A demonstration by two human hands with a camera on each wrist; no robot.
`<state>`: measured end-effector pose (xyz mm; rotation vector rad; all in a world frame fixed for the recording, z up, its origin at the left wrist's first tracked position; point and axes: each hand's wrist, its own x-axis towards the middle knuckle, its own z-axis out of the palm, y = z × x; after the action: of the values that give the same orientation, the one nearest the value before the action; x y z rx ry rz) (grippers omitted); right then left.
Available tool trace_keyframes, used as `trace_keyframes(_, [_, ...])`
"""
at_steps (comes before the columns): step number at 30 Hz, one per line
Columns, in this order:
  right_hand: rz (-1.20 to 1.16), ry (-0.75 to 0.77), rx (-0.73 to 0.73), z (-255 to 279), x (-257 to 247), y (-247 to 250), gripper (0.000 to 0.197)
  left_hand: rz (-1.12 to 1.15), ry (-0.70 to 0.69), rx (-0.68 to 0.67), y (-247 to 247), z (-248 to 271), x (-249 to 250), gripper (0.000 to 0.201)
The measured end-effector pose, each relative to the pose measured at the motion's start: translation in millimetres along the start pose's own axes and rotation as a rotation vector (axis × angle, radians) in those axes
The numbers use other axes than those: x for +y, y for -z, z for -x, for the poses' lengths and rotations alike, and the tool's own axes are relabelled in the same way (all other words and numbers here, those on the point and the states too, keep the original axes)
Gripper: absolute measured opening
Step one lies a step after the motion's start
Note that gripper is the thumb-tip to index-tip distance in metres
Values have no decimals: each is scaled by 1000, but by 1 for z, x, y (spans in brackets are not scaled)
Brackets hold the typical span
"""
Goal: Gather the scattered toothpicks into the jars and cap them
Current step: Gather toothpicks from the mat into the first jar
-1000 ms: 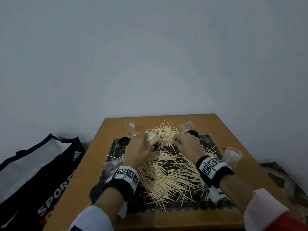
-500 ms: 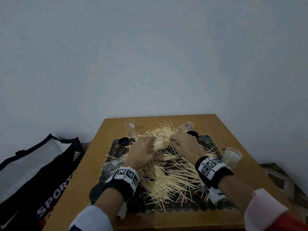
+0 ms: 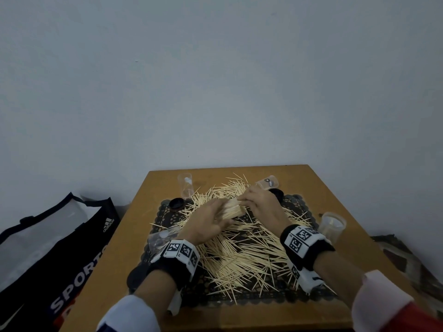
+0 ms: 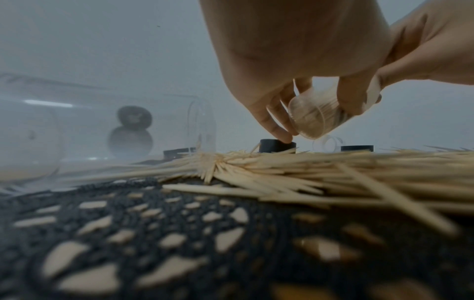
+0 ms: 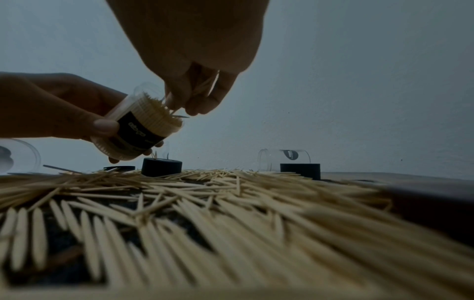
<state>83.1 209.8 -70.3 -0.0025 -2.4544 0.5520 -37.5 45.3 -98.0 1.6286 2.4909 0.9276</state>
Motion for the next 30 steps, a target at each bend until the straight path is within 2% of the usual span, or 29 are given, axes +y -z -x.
trace_keyframes(4, [-43,-9,93,2,0,3,5,42,-36,-33,0,0,3,57])
trace_keyframes(11, [-35,-3,46,1,-3,2,19,86,-24,-30,2,2,7,59])
trace_keyframes(15, [-119,-46,-17,0,3,-3,29,62,-24,-28,2,2,6,63])
trace_keyframes(18, [-36,-75,4,1,5,-4,30,36,-35,-27,2,2,7,71])
trace_keyframes(21, [57,-195,25,2,5,-4,35,40,-29,-4,1,2,6,68])
trace_keyframes(23, [18,-289,8,2,7,-4,39,32,-18,19,1,1,5,64])
trace_keyframes(25, [-61,-323,-2,2,8,-3,33,18,5,44,1,1,5,62])
trace_keyframes(28, [-88,-283,-12,1,7,-3,21,7,45,62,2,0,5,63])
trace_keyframes(30, [-96,-249,-55,1,5,-4,30,3,56,57,2,0,6,63])
